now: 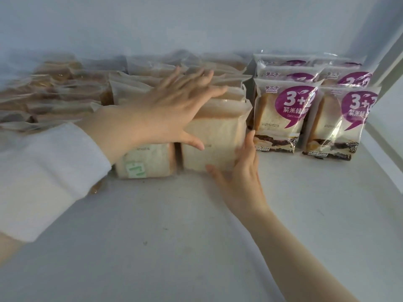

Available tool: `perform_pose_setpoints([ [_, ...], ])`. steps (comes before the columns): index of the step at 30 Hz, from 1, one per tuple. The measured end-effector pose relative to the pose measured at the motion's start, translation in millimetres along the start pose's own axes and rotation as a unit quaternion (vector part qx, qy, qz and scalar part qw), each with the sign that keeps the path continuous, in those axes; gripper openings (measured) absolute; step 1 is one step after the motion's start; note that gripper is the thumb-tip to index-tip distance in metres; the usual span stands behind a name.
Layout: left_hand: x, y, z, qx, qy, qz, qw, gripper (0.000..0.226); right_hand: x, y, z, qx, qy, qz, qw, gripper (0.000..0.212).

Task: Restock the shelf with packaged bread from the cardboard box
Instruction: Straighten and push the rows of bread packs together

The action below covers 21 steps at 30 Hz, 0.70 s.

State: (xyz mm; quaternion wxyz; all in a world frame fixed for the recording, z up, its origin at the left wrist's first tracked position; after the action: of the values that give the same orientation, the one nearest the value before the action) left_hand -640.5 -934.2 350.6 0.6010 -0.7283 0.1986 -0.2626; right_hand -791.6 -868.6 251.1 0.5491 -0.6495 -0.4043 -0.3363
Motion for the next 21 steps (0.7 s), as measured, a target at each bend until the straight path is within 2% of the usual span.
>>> perform_pose_setpoints([
  [3,4,9,-7,0.027,-0.009,-0.013,1.0,0.106,3,10,-7,-0.029,-0.012,0.033,0.999,0.094],
  [8,5,6,-3,0.002,0.024,-0.047,0.999,0.112,5,16,-11,-0.048,-0.008,0.04,0.998,0.086],
  [11,1,-7,17,-0.038,0.013,-0.033,0.999,0.124,10,7,-7,-0.039,-0.002,0.019,0.999,0.097],
  [13,5,-14,38,-0.058,-0.01,-0.009,0.998,0.127,16,2,5,-0.079,-0.029,0.048,0.995,0.105],
  [15,20,-17,61,-0.02,-0.029,-0.02,0.999,0.128,25,4,25,-0.128,-0.079,0.135,0.979,0.109],
  [18,50,-17,74,0.082,-0.074,-0.074,0.991,0.129,40,25,41,-0.123,-0.157,0.262,0.944,0.101],
  [21,58,-11,67,0.103,-0.051,-0.078,0.99,0.12,49,52,30,-0.121,-0.163,0.345,0.916,0.088],
])
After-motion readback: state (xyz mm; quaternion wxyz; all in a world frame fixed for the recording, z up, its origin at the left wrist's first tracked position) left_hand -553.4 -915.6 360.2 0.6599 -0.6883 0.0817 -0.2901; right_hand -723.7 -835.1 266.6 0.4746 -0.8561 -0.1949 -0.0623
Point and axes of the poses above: each hand's wrist, its own z-axis away from the middle knuckle, its own y-axis out of the palm, x = y × z, the point moved 1 cm from there along -z, towards the middle knuckle, and after that the axes turned 1 degree about y, right-handed, at the moved point
